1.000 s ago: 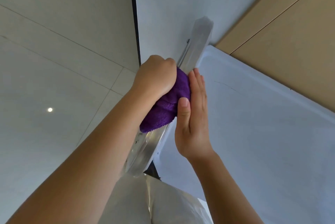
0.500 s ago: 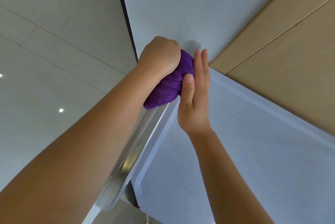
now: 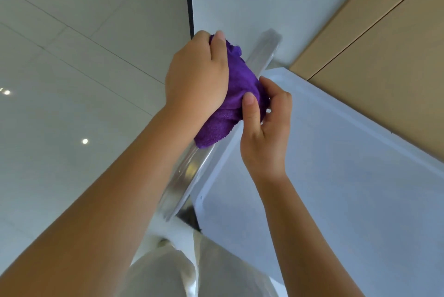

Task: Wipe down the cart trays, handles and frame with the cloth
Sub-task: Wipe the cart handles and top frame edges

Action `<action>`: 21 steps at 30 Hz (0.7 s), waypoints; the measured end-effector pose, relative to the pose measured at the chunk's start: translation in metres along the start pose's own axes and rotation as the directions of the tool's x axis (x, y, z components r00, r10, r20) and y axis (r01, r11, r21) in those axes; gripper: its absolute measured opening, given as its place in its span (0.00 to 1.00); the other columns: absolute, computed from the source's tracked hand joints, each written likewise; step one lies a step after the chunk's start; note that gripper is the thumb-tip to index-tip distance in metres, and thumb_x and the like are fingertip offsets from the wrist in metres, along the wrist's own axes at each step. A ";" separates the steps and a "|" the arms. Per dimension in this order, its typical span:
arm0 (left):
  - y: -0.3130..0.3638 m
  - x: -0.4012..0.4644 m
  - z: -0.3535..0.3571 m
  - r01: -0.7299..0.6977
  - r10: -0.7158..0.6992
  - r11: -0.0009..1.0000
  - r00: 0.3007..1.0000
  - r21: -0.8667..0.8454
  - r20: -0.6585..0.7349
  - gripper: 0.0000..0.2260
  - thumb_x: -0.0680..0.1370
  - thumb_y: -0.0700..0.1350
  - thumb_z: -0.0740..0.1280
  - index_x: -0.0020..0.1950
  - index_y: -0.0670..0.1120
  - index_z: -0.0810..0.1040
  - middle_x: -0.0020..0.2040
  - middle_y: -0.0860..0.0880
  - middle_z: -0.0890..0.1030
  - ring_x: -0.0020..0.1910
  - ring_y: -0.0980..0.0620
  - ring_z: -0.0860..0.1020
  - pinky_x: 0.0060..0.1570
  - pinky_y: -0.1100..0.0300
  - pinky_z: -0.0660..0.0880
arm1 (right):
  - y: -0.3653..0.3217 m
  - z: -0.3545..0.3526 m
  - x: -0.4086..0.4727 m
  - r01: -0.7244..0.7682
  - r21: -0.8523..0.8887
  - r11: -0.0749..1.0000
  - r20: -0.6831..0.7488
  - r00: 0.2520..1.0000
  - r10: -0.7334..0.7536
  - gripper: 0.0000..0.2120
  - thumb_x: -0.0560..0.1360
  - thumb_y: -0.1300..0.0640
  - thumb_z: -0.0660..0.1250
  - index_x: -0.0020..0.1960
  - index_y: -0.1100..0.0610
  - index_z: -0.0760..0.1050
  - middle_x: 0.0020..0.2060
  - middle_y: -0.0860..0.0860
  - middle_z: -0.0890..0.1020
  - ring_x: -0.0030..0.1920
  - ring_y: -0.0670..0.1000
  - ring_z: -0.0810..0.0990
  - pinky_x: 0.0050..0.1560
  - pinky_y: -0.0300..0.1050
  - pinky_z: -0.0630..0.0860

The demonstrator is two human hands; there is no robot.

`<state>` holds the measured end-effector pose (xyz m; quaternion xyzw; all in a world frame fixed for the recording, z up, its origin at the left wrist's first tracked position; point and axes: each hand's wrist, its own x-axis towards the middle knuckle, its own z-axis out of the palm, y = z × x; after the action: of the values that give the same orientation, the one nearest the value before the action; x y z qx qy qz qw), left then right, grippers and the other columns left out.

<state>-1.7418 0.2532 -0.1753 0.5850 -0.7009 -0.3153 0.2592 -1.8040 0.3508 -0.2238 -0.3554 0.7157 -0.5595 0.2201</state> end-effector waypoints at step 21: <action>-0.186 -0.236 -0.055 0.279 -0.247 0.944 0.952 -0.176 0.182 0.15 0.83 0.48 0.51 0.52 0.41 0.73 0.42 0.50 0.74 0.41 0.49 0.71 0.36 0.63 0.62 | 0.026 0.026 -0.264 -0.232 -0.313 0.921 0.169 0.941 0.295 0.08 0.76 0.55 0.66 0.53 0.55 0.75 0.46 0.43 0.72 0.47 0.44 0.73 0.45 0.24 0.68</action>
<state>-1.5370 0.4561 -0.2761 0.6177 -0.5993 -0.4611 0.2161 -1.6210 0.5365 -0.2780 -0.3414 0.8034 -0.3727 0.3147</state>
